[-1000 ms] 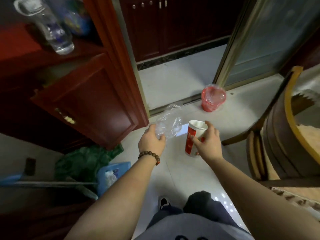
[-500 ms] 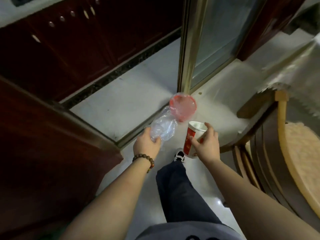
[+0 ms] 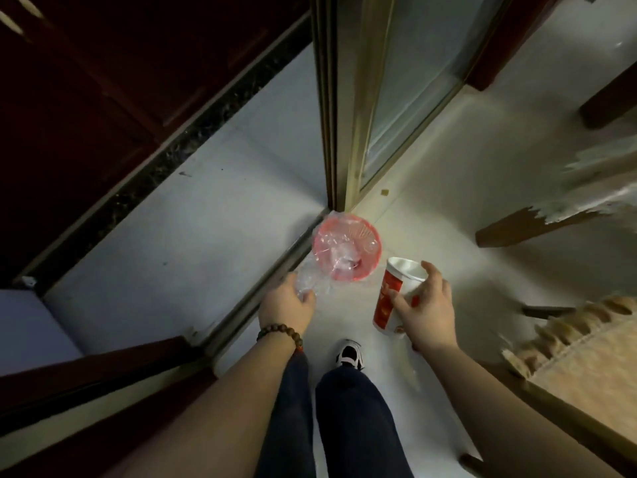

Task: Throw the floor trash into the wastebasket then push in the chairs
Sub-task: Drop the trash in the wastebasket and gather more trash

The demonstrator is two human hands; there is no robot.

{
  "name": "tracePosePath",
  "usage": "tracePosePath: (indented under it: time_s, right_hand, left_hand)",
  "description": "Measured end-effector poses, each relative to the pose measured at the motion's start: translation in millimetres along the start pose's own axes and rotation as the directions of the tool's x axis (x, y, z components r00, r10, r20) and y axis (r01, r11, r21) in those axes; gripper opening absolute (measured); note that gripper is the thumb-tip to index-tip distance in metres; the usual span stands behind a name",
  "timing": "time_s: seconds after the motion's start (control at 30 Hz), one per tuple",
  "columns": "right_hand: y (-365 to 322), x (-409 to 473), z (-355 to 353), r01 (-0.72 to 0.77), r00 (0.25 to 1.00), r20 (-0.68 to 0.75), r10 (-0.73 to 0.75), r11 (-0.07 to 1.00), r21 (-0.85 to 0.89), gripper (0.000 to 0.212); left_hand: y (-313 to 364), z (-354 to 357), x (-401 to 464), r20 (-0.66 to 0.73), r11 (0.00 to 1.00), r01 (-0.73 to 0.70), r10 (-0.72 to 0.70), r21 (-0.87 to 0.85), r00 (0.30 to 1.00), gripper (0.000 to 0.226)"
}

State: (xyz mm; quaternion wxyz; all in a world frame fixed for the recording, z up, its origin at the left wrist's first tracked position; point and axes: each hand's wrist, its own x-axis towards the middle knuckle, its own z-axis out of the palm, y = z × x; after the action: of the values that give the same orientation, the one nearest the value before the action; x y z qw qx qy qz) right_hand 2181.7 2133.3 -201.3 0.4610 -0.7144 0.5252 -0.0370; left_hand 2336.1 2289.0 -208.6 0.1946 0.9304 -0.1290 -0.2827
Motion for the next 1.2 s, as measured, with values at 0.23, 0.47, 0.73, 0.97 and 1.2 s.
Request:
tracePosePath:
  time_s: [0.23,0.47,0.73,0.97,1.2]
  right_hand:
    - [62,110,67,-0.064,0.997,-0.044,0.065,0.998,0.017,0.075]
    - [141,198,151,-0.078,0.995,-0.067,0.079,0.997,0.019,0.081]
    - [159,229,196,-0.020,0.999,-0.045,0.019,1.000,-0.020,0.077]
    - [135,244,240,0.074,0.997,-0.016,-0.076,0.994,-0.077,0.083]
    - [136,277,323,0.066,0.998,0.034,-0.059,0.962,-0.264,0.083]
  left_hand:
    - [-21,125,162,0.133,0.985,0.006,-0.029,0.175,0.991,0.022]
    - [-38,254,289,0.216,0.980,0.007,-0.050,0.197,0.975,0.017]
    - [-57,277,319,0.260,0.999,-0.042,0.036,0.019,0.965,0.082]
    - [-67,218,291,0.112,0.990,-0.123,0.129,-0.063,0.985,0.061]
    - [-116,198,293,0.014,0.984,-0.139,0.141,-0.110,0.990,0.058]
